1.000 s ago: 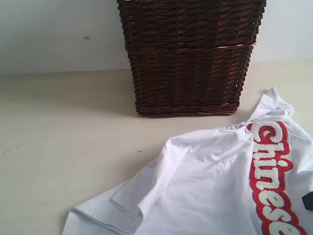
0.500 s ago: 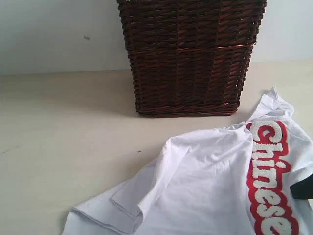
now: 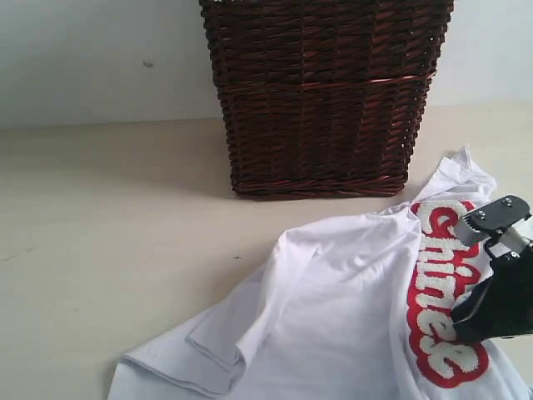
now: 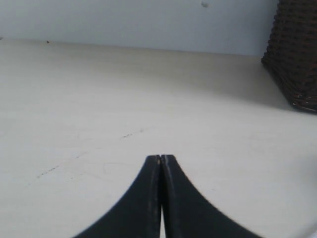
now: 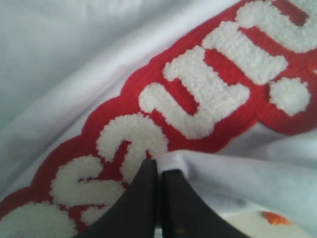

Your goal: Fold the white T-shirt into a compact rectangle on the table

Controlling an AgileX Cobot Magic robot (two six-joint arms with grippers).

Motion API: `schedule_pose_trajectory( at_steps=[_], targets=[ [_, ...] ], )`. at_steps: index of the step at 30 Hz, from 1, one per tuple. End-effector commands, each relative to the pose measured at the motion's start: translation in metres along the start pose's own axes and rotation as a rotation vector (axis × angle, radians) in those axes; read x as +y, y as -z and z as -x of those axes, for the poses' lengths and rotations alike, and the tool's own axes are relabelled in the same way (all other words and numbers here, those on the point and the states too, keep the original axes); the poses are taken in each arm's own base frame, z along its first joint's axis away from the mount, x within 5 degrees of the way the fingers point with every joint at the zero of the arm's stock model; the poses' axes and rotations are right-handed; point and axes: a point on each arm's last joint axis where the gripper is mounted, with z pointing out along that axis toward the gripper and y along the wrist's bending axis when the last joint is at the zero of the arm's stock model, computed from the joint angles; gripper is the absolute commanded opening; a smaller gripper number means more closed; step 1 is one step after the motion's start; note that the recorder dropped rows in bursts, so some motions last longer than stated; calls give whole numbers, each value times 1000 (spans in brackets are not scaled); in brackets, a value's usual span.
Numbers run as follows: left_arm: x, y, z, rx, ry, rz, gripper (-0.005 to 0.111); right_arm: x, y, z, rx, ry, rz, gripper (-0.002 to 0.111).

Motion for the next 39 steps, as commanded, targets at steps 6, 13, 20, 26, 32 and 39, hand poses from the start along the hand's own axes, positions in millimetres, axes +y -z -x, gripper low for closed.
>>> schedule_pose_trajectory(
  at_steps=[6, 13, 20, 26, 32, 39],
  targets=[
    [-1, 1, 1, -12, 3, -7, 0, -6, -24, -1, 38, -36, -116, 16],
    [-1, 1, 1, -12, 3, -7, 0, -1, -5, 9, -41, -1, -127, 49],
    [-1, 1, 1, -12, 3, -7, 0, 0, 43, 20, -224, -6, -216, 49],
    [-1, 1, 1, -12, 3, -7, 0, -28, 61, -9, -129, -158, -215, 46],
    [-1, 1, 1, -12, 3, -7, 0, -62, 43, -46, 9, -379, -141, 39],
    [-1, 1, 1, -12, 3, -7, 0, -61, 23, -48, -63, -458, 95, 39]
  ],
)
